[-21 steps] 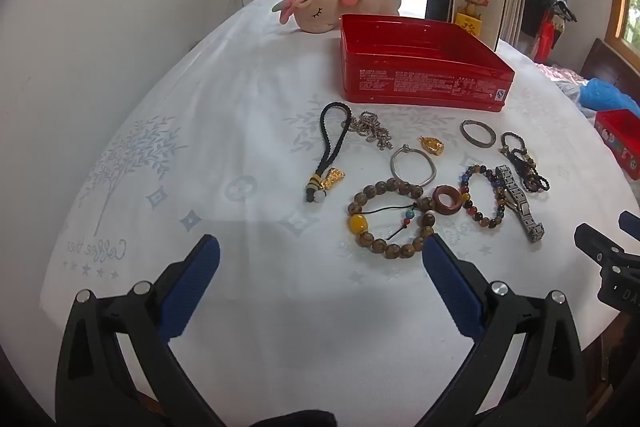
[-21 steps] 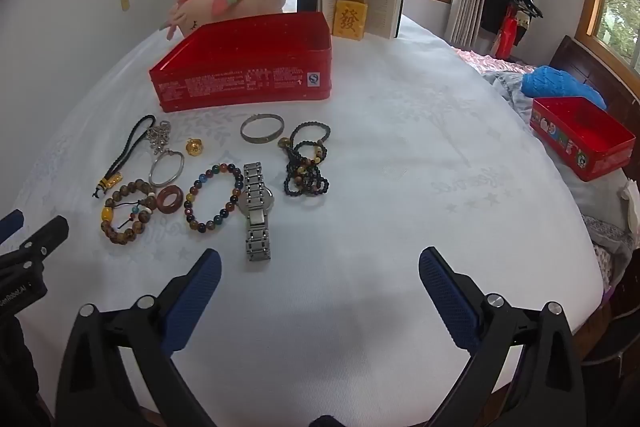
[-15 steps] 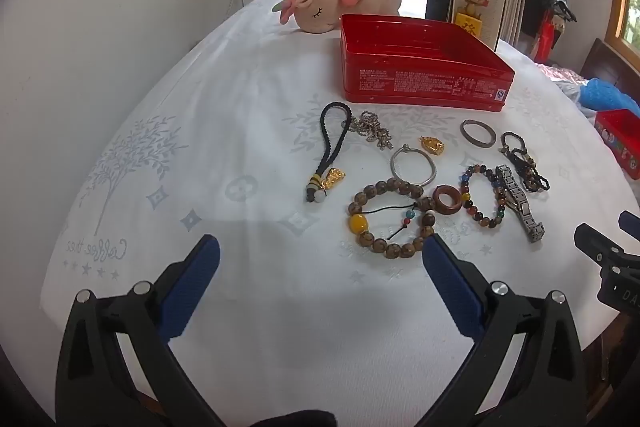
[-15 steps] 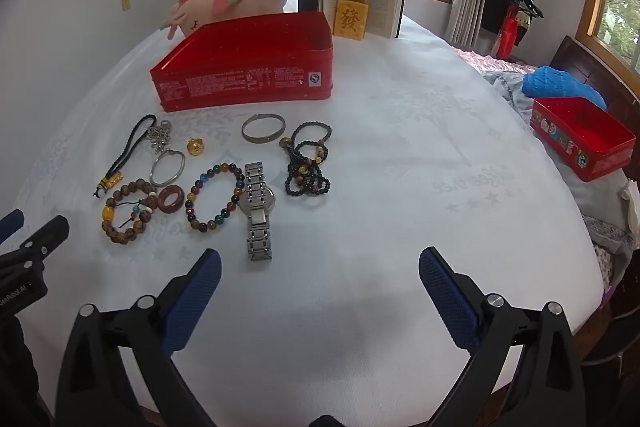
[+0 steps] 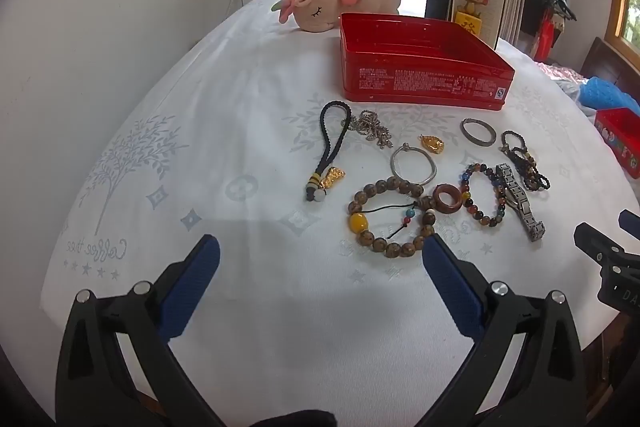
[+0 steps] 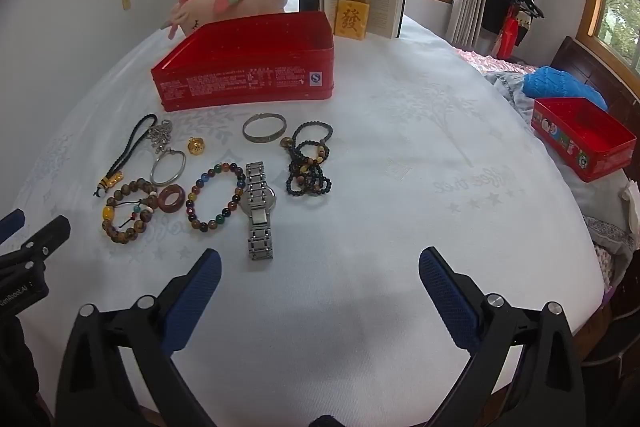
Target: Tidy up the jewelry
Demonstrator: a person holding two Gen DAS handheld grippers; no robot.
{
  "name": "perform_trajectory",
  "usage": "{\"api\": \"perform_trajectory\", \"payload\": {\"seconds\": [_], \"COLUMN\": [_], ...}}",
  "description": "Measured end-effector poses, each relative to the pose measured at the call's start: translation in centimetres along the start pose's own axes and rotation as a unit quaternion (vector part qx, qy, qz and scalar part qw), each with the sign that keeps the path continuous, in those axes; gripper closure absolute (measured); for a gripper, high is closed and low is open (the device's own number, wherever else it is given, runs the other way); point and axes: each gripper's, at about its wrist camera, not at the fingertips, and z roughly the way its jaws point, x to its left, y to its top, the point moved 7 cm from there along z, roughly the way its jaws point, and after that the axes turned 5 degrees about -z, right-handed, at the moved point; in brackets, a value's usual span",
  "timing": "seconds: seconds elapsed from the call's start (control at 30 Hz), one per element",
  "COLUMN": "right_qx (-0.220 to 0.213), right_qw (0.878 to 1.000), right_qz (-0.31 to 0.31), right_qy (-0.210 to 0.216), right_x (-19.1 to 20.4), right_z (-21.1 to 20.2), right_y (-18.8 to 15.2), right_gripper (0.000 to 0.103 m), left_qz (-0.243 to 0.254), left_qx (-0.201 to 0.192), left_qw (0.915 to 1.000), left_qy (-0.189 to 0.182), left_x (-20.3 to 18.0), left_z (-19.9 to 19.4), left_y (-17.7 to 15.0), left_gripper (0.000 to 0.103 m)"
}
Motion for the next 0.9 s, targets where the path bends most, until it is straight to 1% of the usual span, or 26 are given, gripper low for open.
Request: {"api": "perform_trajectory", "payload": {"seconds": [0.9], "right_qx": [0.001], "right_qw": [1.000], "right_qz": [0.000], "right_qy": [0.000], "right_x": [0.05], "right_z": [0.18], "right_y": [-0.03], "right_gripper": [0.004], "left_qz": [0.001], "left_qx": [0.001], "left_qw": [1.0000], "left_qy": [0.001], "left_x": [0.01], "left_z": [0.00], "left_y": [-0.01], "left_gripper": [0.003]}}
